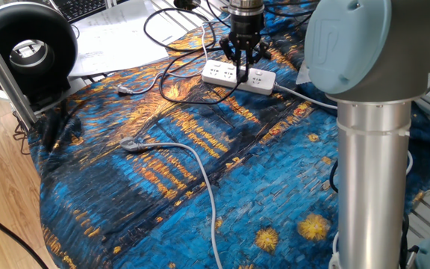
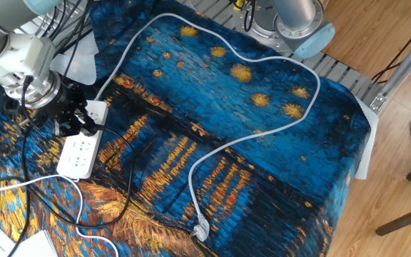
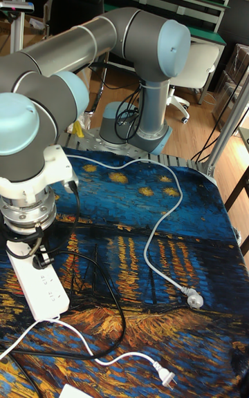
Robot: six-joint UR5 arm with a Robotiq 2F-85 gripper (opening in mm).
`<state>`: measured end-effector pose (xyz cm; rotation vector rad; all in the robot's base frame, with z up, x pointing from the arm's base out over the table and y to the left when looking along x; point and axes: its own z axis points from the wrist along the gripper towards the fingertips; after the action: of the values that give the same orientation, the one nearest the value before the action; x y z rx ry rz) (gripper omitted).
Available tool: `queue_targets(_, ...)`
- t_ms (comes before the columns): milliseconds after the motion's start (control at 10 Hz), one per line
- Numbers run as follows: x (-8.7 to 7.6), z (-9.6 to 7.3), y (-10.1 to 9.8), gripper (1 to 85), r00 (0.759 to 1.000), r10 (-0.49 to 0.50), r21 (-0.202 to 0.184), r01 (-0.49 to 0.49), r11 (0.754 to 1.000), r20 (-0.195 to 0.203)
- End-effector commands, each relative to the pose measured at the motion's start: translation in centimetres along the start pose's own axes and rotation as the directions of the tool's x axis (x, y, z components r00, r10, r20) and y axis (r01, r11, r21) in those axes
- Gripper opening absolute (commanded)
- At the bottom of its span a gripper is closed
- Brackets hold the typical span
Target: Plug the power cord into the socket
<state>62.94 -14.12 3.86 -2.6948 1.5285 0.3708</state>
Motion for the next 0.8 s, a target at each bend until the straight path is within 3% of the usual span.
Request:
queue_targets(0, 0.50, 0.07, -0.15, 1.3, 1.000, 0.016, 0.006, -0.016, 1.000, -0.015)
queue_targets(700, 1.24, 0.10, -0.70, 1.7, 0.998, 0.041, 0.035, -0.040, 0.999, -0.049)
